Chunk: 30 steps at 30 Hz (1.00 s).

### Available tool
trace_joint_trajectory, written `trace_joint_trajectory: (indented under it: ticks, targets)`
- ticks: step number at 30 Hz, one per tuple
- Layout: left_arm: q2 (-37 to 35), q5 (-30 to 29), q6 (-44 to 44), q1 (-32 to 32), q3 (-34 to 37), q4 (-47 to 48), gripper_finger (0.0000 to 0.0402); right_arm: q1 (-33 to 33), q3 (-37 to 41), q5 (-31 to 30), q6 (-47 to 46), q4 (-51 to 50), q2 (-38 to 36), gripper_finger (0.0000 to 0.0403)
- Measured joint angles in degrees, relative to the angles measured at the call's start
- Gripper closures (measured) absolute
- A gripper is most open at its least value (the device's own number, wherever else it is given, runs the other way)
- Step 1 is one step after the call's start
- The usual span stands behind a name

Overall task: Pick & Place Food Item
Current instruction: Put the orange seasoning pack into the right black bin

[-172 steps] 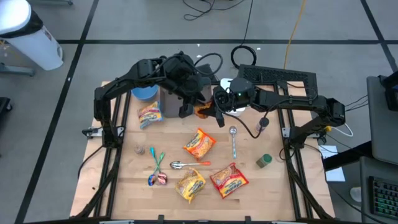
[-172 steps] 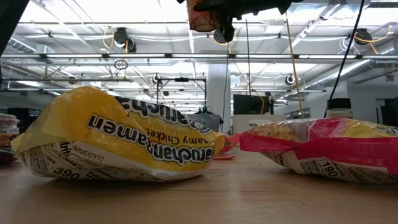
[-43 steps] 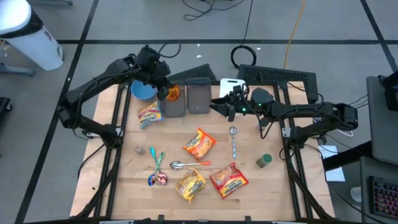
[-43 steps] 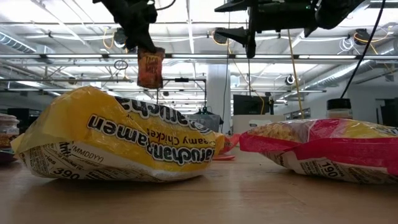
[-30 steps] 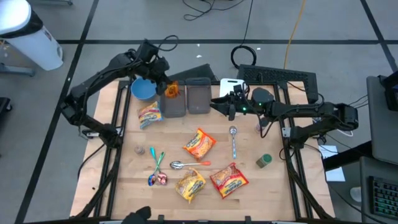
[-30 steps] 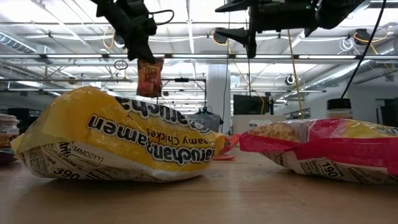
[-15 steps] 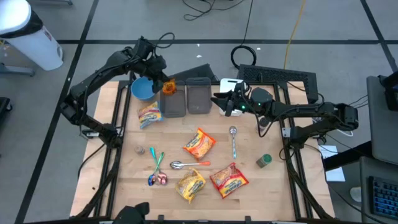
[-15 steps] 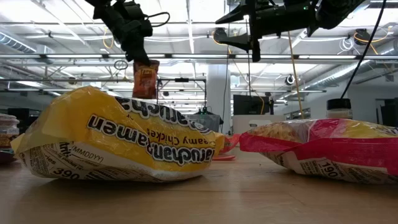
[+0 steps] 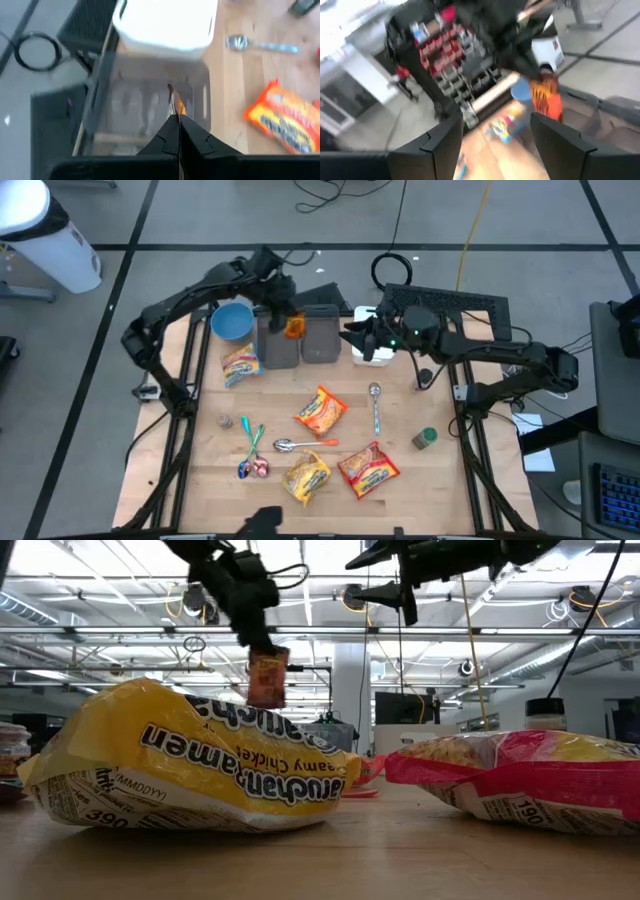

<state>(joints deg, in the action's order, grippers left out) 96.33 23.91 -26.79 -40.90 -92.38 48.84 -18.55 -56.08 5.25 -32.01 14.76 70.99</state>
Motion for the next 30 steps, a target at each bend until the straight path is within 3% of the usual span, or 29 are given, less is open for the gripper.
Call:
trace_joint_trajectory:
  ticks: [10, 14, 22, 30]
  targets:
    - [14.85, -1.5, -0.53, 2.06, -24.96, 5.69, 0.0401, -2.91, -1.53, 2.28, 7.31, -16.85, -7.82, 0.0177]
    - [20.87, -2.43, -2.12, 2.4, -31.61, 11.44, 0.0401, -2.85, -1.51, 2.33, 7.5, -18.43, -8.91, 0.0177]
    - [24.49, -2.81, -4.75, 2.73, -32.21, 11.74, 0.04, -2.83, -1.51, 2.13, 7.87, -18.6, -8.87, 0.0177]
    - [24.44, -1.63, -6.75, 2.69, -27.48, 3.39, 0.04, -2.85, -1.46, 0.69, 7.85, -19.95, -8.82, 0.0177]
